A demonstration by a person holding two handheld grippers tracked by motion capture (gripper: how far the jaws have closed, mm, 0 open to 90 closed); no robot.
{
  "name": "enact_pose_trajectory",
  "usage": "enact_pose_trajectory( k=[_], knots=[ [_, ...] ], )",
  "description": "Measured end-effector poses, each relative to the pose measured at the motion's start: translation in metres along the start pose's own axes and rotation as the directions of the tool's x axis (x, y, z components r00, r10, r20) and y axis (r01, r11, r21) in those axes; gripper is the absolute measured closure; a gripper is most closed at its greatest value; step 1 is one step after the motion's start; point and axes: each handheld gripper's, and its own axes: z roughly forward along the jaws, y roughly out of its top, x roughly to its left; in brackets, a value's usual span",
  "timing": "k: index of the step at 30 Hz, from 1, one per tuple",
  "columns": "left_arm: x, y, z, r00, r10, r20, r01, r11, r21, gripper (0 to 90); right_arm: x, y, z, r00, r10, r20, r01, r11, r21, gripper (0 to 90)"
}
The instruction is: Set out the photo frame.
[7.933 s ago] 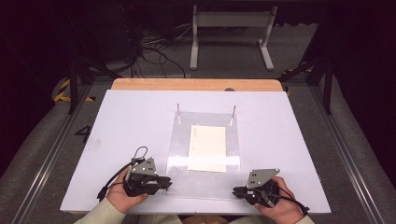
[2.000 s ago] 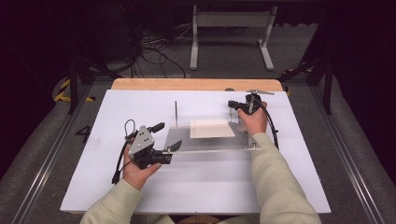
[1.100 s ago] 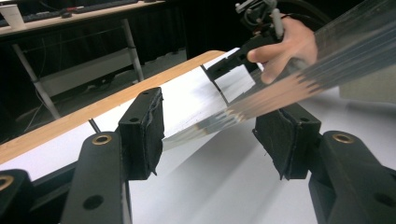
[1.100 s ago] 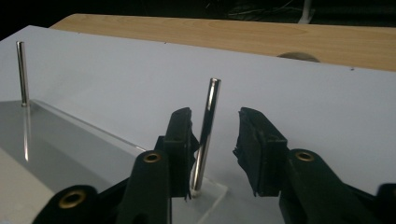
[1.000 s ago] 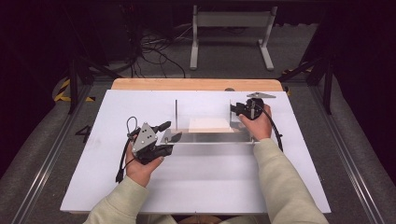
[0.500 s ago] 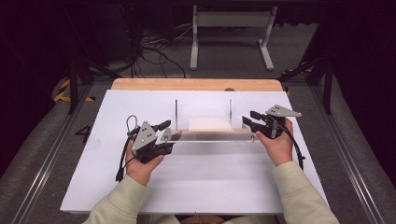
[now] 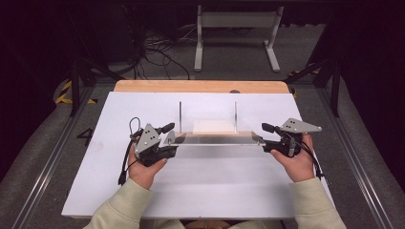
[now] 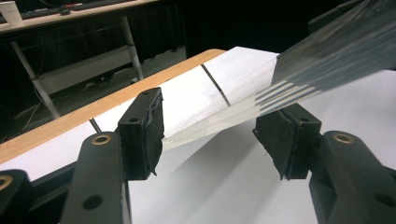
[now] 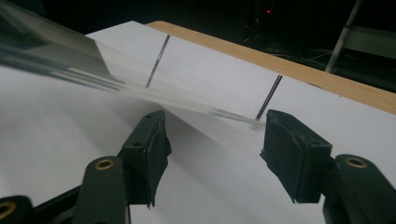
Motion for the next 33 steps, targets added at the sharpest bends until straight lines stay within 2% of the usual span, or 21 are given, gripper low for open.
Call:
enact_pose_trajectory(
  k=[2, 3, 4, 8, 12, 13, 15, 16, 18, 24, 26, 30, 33],
  knots=[
    [0.000, 0.000, 0.000, 1.0000, -0.001, 0.002, 0.001, 1.0000, 0.001, 42.5, 0.004, 0.001, -0.006, 0.9995, -0.028, -0.010, 0.028, 1.000, 0.012, 40.5],
    [0.000, 0.000, 0.000, 1.0000, -0.001, 0.002, 0.001, 1.0000, 0.001, 42.5, 0.004, 0.001, -0.006, 0.9995, -0.028, -0.010, 0.028, 1.000, 0.012, 40.5],
    [0.000, 0.000, 0.000, 1.0000, -0.001, 0.003, 0.001, 1.0000, 0.004, 42.5, 0.008, 0.002, -0.011, 0.9985, -0.051, -0.020, 0.052, 0.999, 0.015, 40.7],
    [0.000, 0.000, 0.000, 1.0000, -0.001, 0.003, 0.001, 1.0000, 0.007, 42.5, 0.012, 0.005, -0.017, 0.9964, -0.078, -0.034, 0.078, 0.997, 0.007, 40.8],
    [0.000, 0.000, 0.000, 1.0000, 0.000, 0.004, 0.000, 1.0000, 0.009, 42.5, 0.022, 0.011, -0.020, 0.9896, -0.117, -0.084, 0.115, 0.993, -0.025, 41.0],
    [0.000, 0.000, 0.000, 1.0000, 0.000, 0.005, 0.000, 1.0000, 0.009, 42.5, 0.026, 0.013, -0.019, 0.9856, -0.131, -0.106, 0.127, 0.991, -0.043, 40.5],
    [0.000, 0.000, 0.000, 1.0000, 0.000, 0.007, 0.000, 1.0000, 0.010, 42.4, 0.029, 0.015, -0.017, 0.9806, -0.141, -0.136, 0.133, 0.989, -0.068, 39.4],
    [0.000, 0.000, 0.000, 1.0000, 0.000, 0.007, 0.000, 1.0000, 0.010, 42.4, 0.029, 0.015, -0.017, 0.9806, -0.141, -0.136, 0.133, 0.989, -0.068, 39.4],
    [0.000, 0.000, 0.000, 0.9999, 0.000, 0.010, 0.000, 0.9999, 0.013, 42.1, 0.031, 0.015, -0.012, 0.9755, -0.144, -0.166, 0.129, 0.987, -0.099, 34.8],
    [-0.002, 0.000, 0.002, 0.9999, 0.007, 0.012, -0.008, 0.9997, 0.023, 40.3, 0.035, 0.015, 0.003, 0.9568, -0.238, -0.167, 0.214, 0.965, -0.152, 36.1],
    [-0.002, 0.000, 0.002, 0.9999, 0.008, 0.011, -0.008, 0.9997, 0.023, 40.2, 0.038, 0.014, 0.008, 0.9509, -0.256, -0.174, 0.228, 0.960, -0.165, 40.5],
    [-0.002, 0.000, 0.002, 0.9999, 0.015, 0.007, -0.015, 0.9995, 0.026, 40.4, 0.040, 0.014, 0.011, 0.9448, -0.276, -0.177, 0.239, 0.949, -0.207, 50.2],
    [-0.003, 0.000, 0.001, 0.9999, 0.016, 0.005, -0.016, 0.9995, 0.026, 40.8, 0.040, 0.014, 0.010, 0.9428, -0.286, -0.172, 0.249, 0.946, -0.209, 51.5]
  ],
)
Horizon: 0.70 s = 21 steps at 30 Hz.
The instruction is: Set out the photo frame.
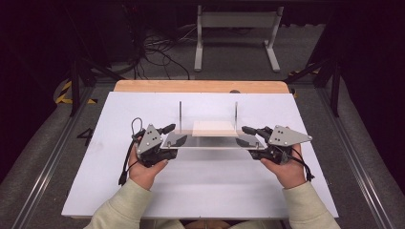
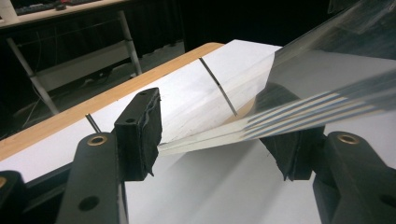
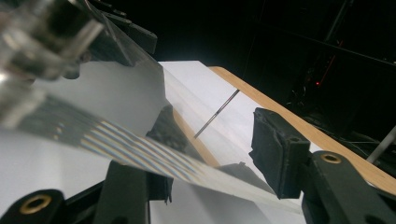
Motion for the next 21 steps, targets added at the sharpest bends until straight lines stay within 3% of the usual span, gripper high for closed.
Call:
enact_pose_trajectory(
  k=[6, 12, 21],
  knots=[
    [-0.001, 0.002, 0.000, 0.9996, 0.018, -0.023, -0.019, 0.9998, -0.011, 43.6, -0.002, 0.000, -0.001, 0.9998, 0.022, -0.003, -0.022, 1.000, -0.021, 51.6],
    [-0.001, 0.008, -0.001, 0.9987, 0.033, -0.039, -0.034, 0.9993, -0.016, 47.4, -0.002, 0.004, -0.002, 0.9985, -0.007, 0.054, 0.009, 0.999, -0.040, 51.4],
    [-0.004, 0.021, -0.008, 0.9962, 0.066, -0.058, -0.068, 0.9972, -0.033, 52.5, 0.002, 0.014, -0.006, 0.9900, -0.037, 0.136, 0.048, 0.996, -0.075, 50.9]
  ],
)
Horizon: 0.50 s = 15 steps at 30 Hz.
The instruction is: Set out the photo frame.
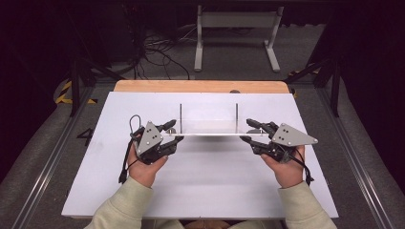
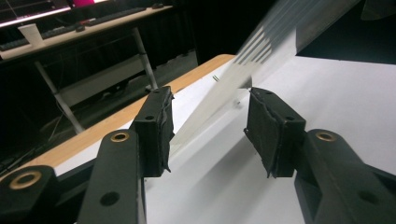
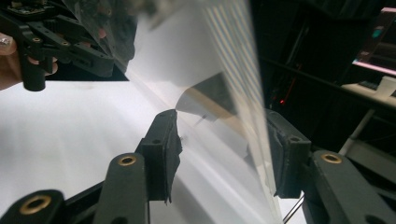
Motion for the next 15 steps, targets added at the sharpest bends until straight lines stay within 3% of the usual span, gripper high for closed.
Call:
enact_pose_trajectory(
  k=[6, 10, 15],
  knots=[
    [-0.004, 0.011, -0.005, 0.9981, 0.046, -0.040, -0.046, 0.9989, -0.008, 56.0, 0.003, 0.010, -0.005, 0.9985, -0.014, 0.052, 0.015, 1.000, -0.026, 50.8],
    [-0.002, 0.017, -0.008, 0.9985, 0.030, -0.046, -0.032, 0.9991, -0.027, 56.2, 0.008, 0.019, -0.008, 0.9945, -0.046, 0.094, 0.050, 0.998, -0.039, 52.7],
    [-0.002, 0.023, -0.012, 0.9984, 0.026, -0.051, -0.029, 0.9985, -0.047, 56.6, 0.010, 0.027, -0.012, 0.9933, -0.049, 0.104, 0.057, 0.996, -0.068, 54.6]
  ],
)
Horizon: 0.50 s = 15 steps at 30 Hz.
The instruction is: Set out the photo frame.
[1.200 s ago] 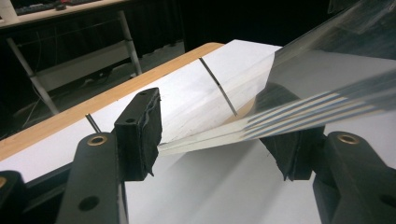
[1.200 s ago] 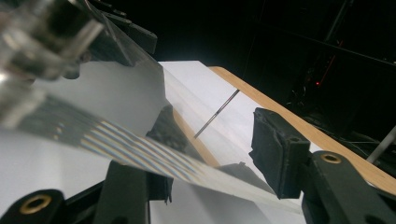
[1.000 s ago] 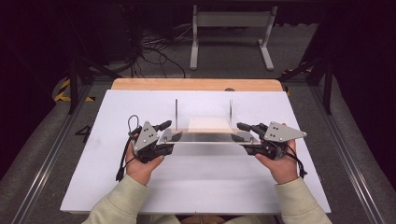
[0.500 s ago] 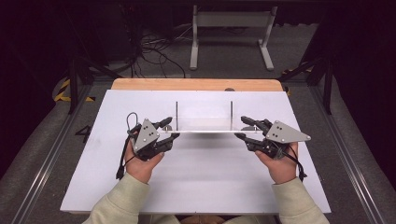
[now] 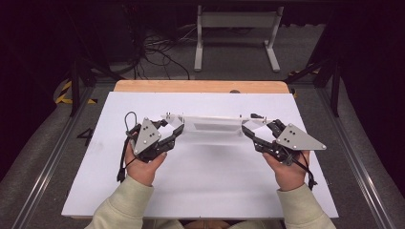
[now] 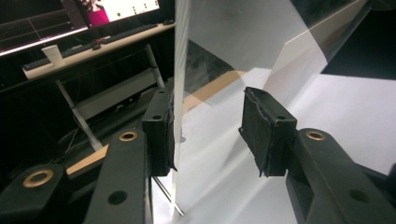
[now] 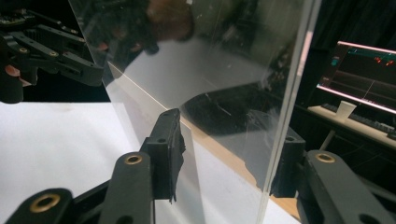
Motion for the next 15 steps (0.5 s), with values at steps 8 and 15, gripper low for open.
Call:
enact_pose_trajectory(
  k=[8, 15],
  knots=[
    [-0.005, 0.013, -0.007, 0.9996, -0.025, 0.016, 0.025, 0.9997, -0.001, 58.0, 0.000, 0.013, -0.008, 0.9994, 0.025, 0.024, -0.024, 0.999, -0.025, 54.4],
    [-0.008, 0.020, -0.014, 0.9991, -0.038, 0.019, 0.038, 0.9991, 0.021, 57.8, 0.003, 0.020, -0.012, 0.9982, 0.056, 0.020, -0.056, 0.998, -0.015, 53.9]
  ],
)
